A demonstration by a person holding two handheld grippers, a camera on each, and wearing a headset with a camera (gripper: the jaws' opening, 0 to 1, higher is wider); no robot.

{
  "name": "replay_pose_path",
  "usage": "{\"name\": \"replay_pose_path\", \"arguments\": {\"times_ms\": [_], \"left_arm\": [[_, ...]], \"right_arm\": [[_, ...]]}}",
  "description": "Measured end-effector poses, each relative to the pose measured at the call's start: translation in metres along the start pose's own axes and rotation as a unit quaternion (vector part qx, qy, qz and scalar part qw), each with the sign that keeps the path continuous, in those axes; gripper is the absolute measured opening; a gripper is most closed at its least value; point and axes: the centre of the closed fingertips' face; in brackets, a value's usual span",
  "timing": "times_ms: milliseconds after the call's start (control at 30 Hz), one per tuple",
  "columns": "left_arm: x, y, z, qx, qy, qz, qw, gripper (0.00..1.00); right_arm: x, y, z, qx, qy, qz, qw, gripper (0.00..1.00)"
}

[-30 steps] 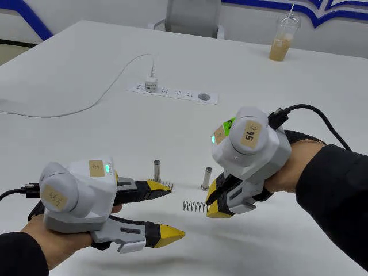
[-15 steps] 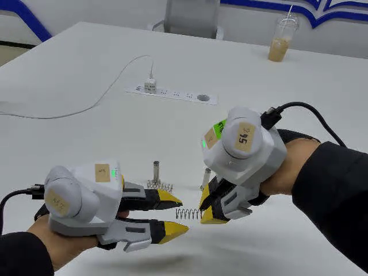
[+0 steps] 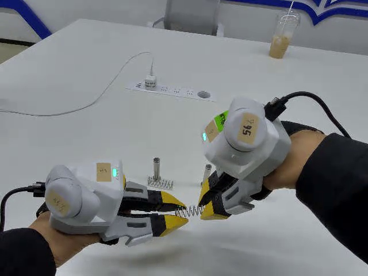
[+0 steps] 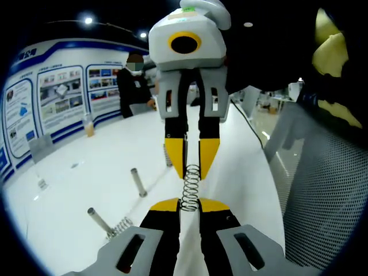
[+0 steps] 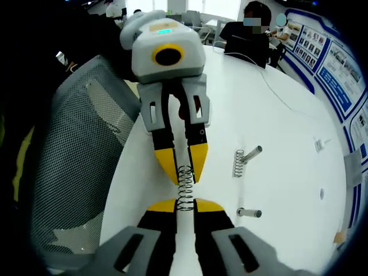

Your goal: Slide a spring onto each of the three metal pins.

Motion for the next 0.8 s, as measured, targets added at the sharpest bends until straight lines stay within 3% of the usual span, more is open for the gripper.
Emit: {"name": "replay_pose_path", "arguments": {"times_ms": [367,800], "left_arm": [[-0.001,-0.002,0.000,-0.001,-0.002,0.004,1.0000,0.11],[-0.002,0.000,-0.001,0.002,-0.002,-0.002,1.0000,0.11]], "right_arm": [[0.008,0.024,-0.003,0.011,-0.010,-0.032,0.9994,0.12],[0.009,0.040,-0.004,0.020,-0.015,-0.044,0.9987,0.12]]}}
Point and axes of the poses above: the centre of the closed fingertips' face, and the gripper's own axes: x roughly backward along the fingers, z roughly to its left, y roughly out of its top, and after that the axes turned 6 degrees about x, right-handed
